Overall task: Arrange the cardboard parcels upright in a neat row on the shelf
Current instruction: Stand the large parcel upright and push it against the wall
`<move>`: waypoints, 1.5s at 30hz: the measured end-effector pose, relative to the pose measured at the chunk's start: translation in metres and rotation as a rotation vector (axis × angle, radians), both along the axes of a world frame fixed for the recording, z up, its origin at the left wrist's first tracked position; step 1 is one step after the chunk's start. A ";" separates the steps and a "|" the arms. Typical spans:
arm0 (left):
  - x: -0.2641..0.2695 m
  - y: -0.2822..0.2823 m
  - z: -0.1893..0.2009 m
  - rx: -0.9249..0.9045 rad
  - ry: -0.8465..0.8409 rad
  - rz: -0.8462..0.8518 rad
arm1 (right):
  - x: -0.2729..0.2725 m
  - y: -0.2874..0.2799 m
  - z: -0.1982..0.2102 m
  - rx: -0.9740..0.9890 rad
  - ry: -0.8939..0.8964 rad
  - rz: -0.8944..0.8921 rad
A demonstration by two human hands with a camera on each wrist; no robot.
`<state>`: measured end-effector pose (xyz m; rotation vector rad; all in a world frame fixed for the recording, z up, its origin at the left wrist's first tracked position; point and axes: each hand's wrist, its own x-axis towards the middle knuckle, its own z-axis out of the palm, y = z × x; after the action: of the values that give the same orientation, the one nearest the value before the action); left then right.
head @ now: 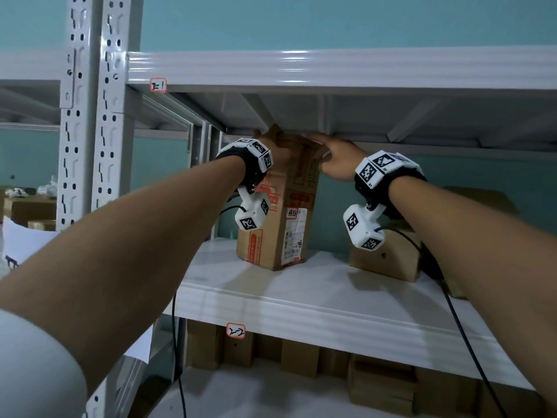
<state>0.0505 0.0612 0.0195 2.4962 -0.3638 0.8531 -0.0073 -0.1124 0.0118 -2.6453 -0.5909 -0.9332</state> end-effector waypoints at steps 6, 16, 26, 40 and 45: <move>0.011 0.013 -0.005 -0.061 -0.015 -0.015 | 0.014 0.000 -0.009 -0.025 0.060 -0.125; 0.007 0.019 0.007 0.170 -0.085 0.122 | 0.023 0.001 -0.032 -0.026 0.292 -0.274; 0.009 0.022 0.011 0.178 -0.111 0.164 | 0.023 0.017 -0.059 0.012 0.428 -0.266; -0.011 0.011 0.008 -0.028 -0.007 0.048 | 0.010 0.009 -0.073 0.194 0.247 -0.292; -0.006 0.019 0.007 -0.084 0.060 0.048 | -0.001 -0.004 -0.058 0.097 0.147 -0.325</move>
<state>0.0442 0.0807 0.0267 2.4556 -0.2443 0.7935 -0.0083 -0.1166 -0.0458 -2.7377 -0.0794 -0.8145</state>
